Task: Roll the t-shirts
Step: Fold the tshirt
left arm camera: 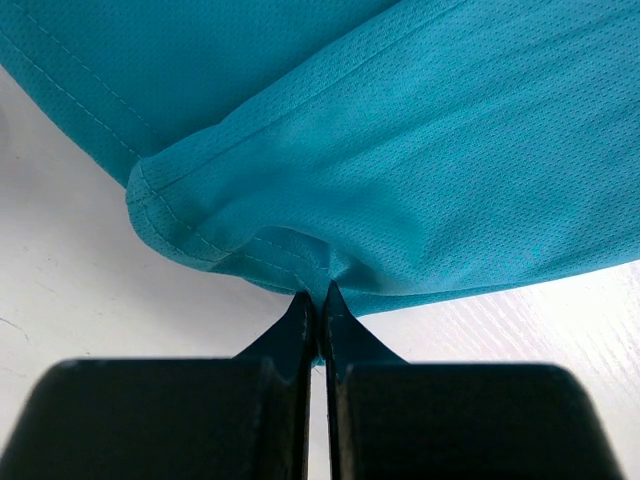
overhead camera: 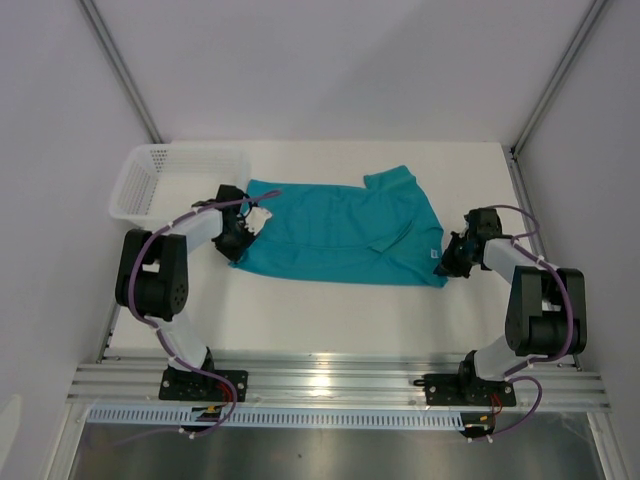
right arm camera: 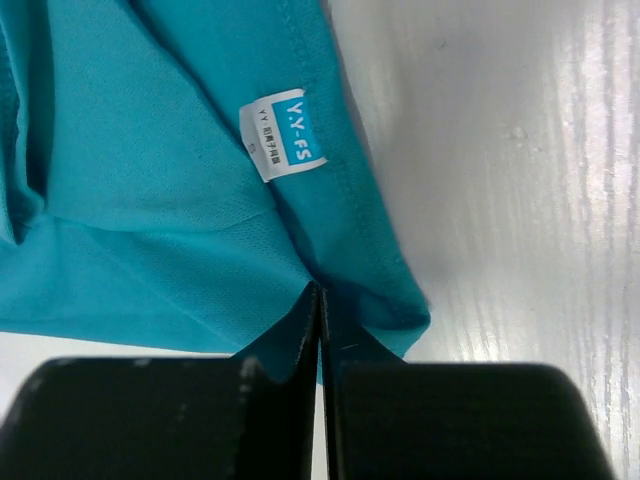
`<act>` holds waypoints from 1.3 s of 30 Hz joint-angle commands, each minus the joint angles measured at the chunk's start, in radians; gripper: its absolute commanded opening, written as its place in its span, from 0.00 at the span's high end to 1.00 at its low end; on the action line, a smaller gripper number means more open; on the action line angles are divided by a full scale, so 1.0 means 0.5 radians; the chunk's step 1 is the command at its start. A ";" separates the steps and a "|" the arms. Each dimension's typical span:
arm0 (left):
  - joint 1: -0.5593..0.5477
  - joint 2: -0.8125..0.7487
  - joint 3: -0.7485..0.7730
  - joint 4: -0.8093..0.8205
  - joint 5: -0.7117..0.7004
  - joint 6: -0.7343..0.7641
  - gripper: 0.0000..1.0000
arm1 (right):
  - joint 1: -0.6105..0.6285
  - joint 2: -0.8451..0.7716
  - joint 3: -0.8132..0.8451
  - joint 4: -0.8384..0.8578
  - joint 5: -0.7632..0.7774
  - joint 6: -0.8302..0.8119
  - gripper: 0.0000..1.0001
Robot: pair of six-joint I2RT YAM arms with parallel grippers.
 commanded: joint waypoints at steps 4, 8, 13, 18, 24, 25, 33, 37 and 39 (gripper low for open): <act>-0.001 -0.073 -0.065 0.008 -0.088 0.112 0.99 | -0.048 -0.078 0.060 -0.007 0.082 0.022 1.00; -0.001 -0.061 -0.059 -0.004 -0.091 0.134 0.99 | -0.052 -0.118 0.112 -0.054 0.104 0.026 1.00; -0.001 -0.058 -0.074 0.014 -0.149 0.143 0.99 | -0.061 -0.060 0.134 -0.038 0.150 0.023 1.00; -0.001 -0.051 -0.062 0.014 -0.143 0.140 1.00 | -0.058 0.059 0.137 0.029 0.110 0.026 1.00; -0.001 -0.048 -0.052 -0.019 -0.116 0.131 0.99 | -0.061 -0.016 0.183 -0.139 0.294 0.010 0.47; -0.001 -0.051 -0.058 -0.022 -0.116 0.131 0.99 | -0.061 -0.081 0.183 -0.197 0.334 0.047 0.40; -0.001 -0.058 -0.077 -0.016 -0.113 0.119 0.99 | 0.013 -0.630 -0.083 -0.281 0.411 0.286 0.38; -0.001 -0.054 -0.083 -0.013 -0.116 0.119 0.99 | 0.089 -0.655 -0.268 -0.134 0.289 0.372 0.44; -0.001 -0.054 -0.083 -0.016 -0.116 0.119 0.99 | 0.096 -0.557 -0.283 -0.118 0.261 0.403 0.44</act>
